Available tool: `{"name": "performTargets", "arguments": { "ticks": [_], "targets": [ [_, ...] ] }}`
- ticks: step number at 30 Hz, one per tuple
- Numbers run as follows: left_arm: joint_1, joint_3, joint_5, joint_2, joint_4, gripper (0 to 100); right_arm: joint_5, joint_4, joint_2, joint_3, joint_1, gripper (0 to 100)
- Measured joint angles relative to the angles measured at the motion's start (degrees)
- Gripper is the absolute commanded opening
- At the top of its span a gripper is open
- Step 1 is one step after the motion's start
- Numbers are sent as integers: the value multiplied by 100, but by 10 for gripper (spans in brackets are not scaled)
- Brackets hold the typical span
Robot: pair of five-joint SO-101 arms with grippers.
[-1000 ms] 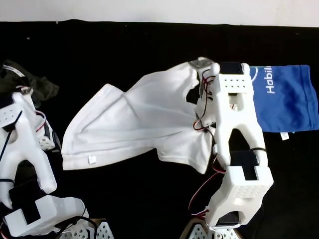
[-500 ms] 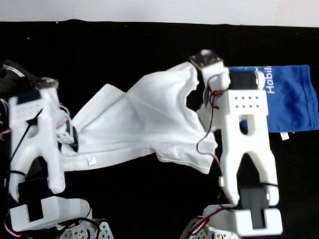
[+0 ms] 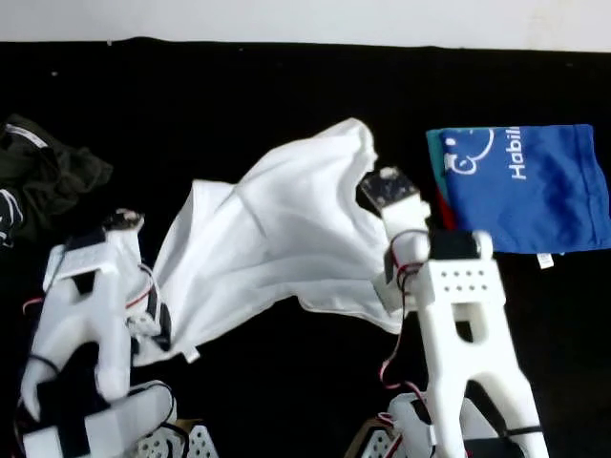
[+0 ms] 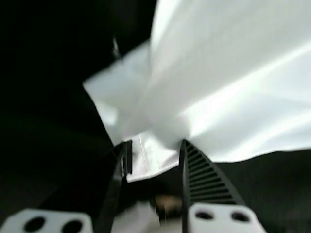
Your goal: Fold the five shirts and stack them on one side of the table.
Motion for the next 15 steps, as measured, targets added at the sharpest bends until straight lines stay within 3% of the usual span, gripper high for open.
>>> {"name": "performTargets", "arguments": {
  "ticks": [5,9,15],
  "targets": [
    [0,114,-97,-1451,624,168,0,-862,18,633,0,124],
    [114,-44,-79,-2549,668,171,0,-1002,53,730,0,124],
    [1160,-237,844,-2330,97,171,-149,-1231,53,747,0,124]
  ]
}}
